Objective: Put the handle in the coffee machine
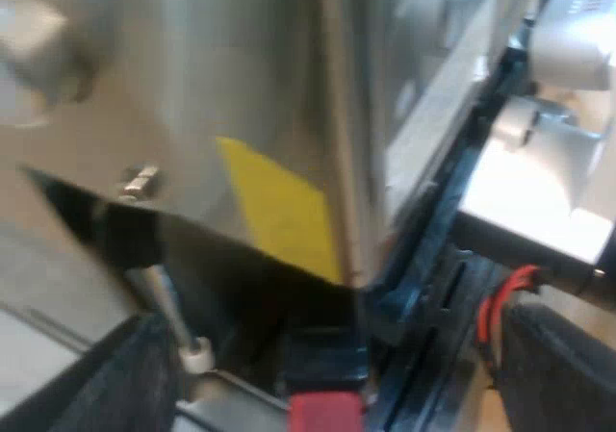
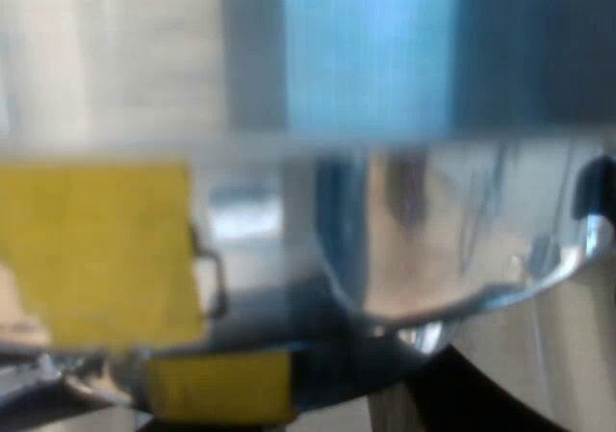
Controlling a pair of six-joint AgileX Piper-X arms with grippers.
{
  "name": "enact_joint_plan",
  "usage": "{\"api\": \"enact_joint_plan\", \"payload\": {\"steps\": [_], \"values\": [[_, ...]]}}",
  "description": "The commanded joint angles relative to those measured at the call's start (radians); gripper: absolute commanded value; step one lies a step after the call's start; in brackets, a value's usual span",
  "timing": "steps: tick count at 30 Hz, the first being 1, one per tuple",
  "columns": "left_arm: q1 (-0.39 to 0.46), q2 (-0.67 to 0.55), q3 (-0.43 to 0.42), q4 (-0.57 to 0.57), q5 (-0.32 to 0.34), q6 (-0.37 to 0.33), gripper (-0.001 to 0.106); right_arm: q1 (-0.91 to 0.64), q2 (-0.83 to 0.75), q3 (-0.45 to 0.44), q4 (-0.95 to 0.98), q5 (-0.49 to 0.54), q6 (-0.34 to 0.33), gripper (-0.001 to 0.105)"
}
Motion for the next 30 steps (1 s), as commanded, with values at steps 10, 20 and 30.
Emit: {"api": "enact_joint_plan", "payload": {"steps": [10,20,30], "values": [[-0.017,0.039,-0.158,0.082,-0.301,-0.014,0.001,0.003,-0.070,-0.026,-0.149,-0.015,0.002,0.024],[-0.017,0.324,-0.310,0.149,-0.316,0.036,0.001,0.003,-0.070,-0.026,-0.149,-0.015,0.002,0.024],[-0.025,0.528,-0.495,0.522,-0.382,0.288,0.001,0.005,-0.070,-0.026,-0.149,-0.015,0.002,0.024]]}}
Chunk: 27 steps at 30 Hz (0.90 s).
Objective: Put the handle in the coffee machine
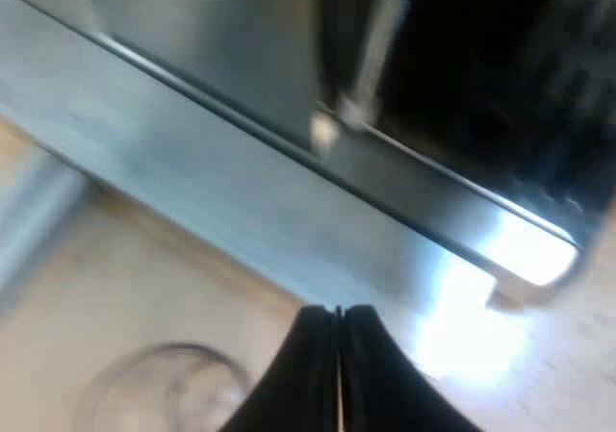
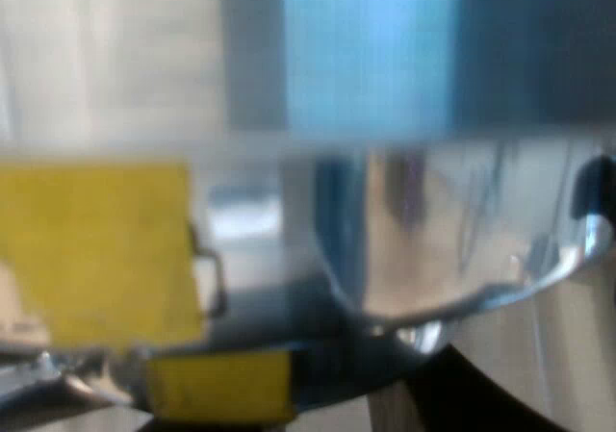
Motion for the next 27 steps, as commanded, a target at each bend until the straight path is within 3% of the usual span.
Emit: {"api": "enact_joint_plan", "payload": {"steps": [1,9,14,27], "values": [[-0.013,0.012,-0.011,0.087,0.002,0.059,0.001,0.005,-0.070,-0.026,-0.149,-0.015,0.002,0.024],[-0.072,0.017,-0.011,0.166,0.005,0.091,0.001,0.005,-0.070,-0.026,-0.149,-0.016,0.002,0.024],[-0.124,0.019,-0.011,0.221,-0.030,0.110,0.001,0.005,-0.070,-0.026,-0.149,-0.016,0.002,0.024],[-0.130,-0.008,-0.011,0.262,-0.029,0.125,0.000,0.005,-0.091,-0.026,-0.149,-0.025,0.002,0.024]]}}
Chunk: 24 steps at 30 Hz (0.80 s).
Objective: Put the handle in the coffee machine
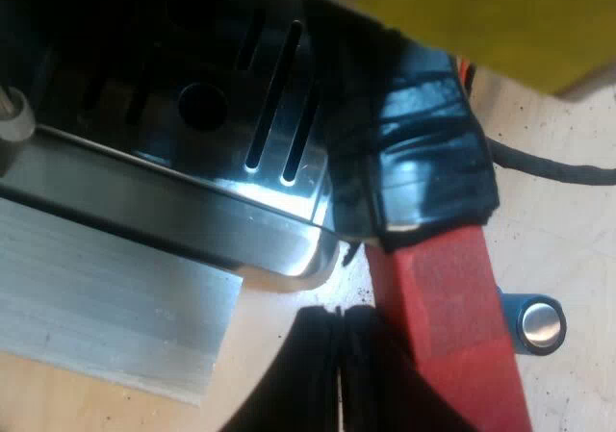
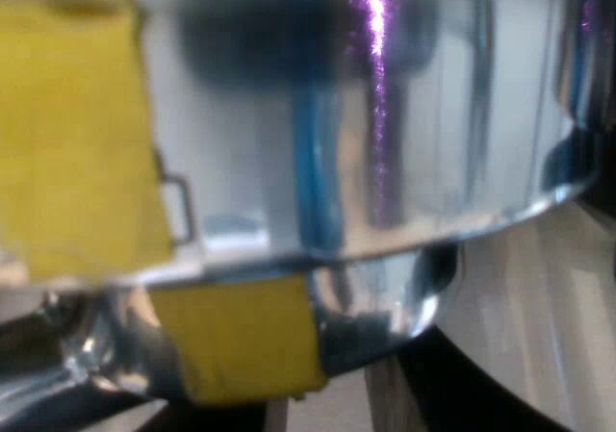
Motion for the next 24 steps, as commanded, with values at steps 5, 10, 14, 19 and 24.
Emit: {"api": "enact_joint_plan", "payload": {"steps": [5,10,14,19,24], "values": [[-0.004,-0.038,-0.007,0.020,-0.006,0.006,0.000,0.003,-0.162,-0.017,-0.059,-0.029,0.004,0.024],[-0.004,-0.038,-0.007,0.023,-0.007,0.006,0.000,0.003,-0.186,-0.017,-0.053,-0.029,0.004,0.024],[-0.004,-0.038,-0.007,0.042,-0.007,0.006,0.000,0.003,-0.200,-0.017,-0.052,-0.029,0.004,0.024],[-0.004,-0.057,-0.002,0.055,-0.007,0.006,0.000,0.003,-0.204,-0.017,-0.052,-0.029,0.004,0.024],[-0.004,-0.113,0.034,0.055,0.028,0.006,0.000,0.003,-0.204,-0.017,-0.052,-0.029,0.004,0.024]]}}
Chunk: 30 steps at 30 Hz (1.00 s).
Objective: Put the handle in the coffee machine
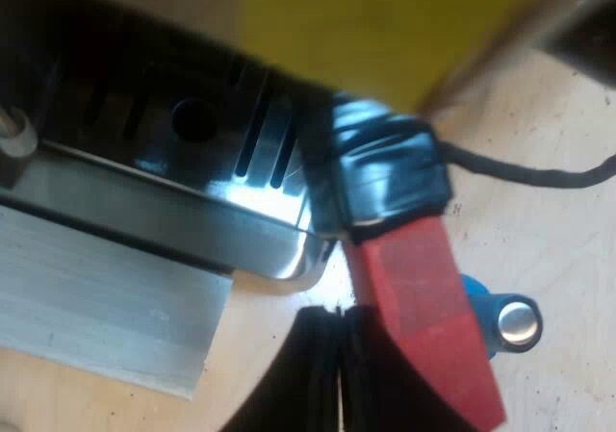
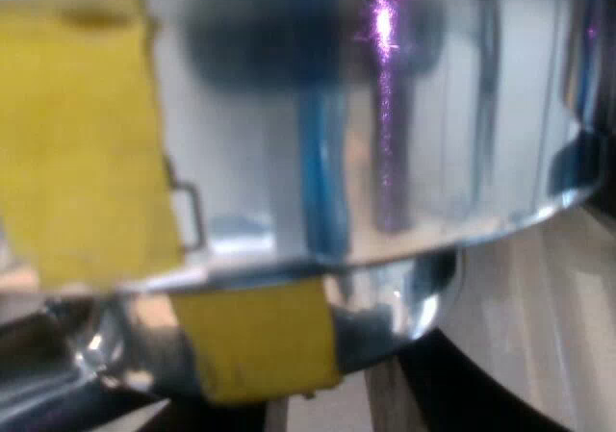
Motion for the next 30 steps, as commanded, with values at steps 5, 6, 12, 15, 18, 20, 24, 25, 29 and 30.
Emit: {"api": "enact_joint_plan", "payload": {"steps": [5,6,12,15,18,20,24,25,29,30], "values": [[-0.004,-0.081,0.096,0.047,0.024,0.010,0.000,0.003,-0.204,-0.017,-0.052,-0.024,0.002,0.024],[-0.004,-0.083,0.103,0.046,0.024,0.010,0.000,0.003,-0.204,-0.017,-0.052,-0.024,0.002,0.024],[-0.004,-0.108,0.156,0.046,0.132,0.009,0.000,0.003,-0.204,-0.017,-0.052,-0.024,0.002,0.024],[-0.031,-0.124,0.158,0.046,0.176,-0.004,0.000,0.003,-0.204,-0.017,-0.052,-0.024,0.002,0.024],[-0.081,-0.136,0.170,0.046,0.176,-0.017,0.000,0.003,-0.204,-0.017,-0.052,-0.024,0.002,0.024],[-0.131,-0.145,0.184,0.046,0.176,-0.021,0.000,0.003,-0.204,-0.017,-0.052,-0.024,0.002,0.024],[-0.202,-0.161,0.205,0.046,0.176,-0.029,0.000,0.003,-0.204,-0.017,-0.052,-0.024,0.002,0.024],[-0.222,-0.167,0.208,0.044,0.178,-0.041,0.000,0.003,-0.204,-0.017,-0.052,-0.024,0.002,0.024],[-0.237,-0.185,0.208,0.044,0.193,-0.053,0.000,0.003,-0.208,-0.017,-0.052,-0.021,-0.046,0.024],[-0.237,-0.187,0.208,0.044,0.198,-0.053,0.000,0.003,-0.208,-0.017,-0.052,-0.021,-0.045,0.024]]}}
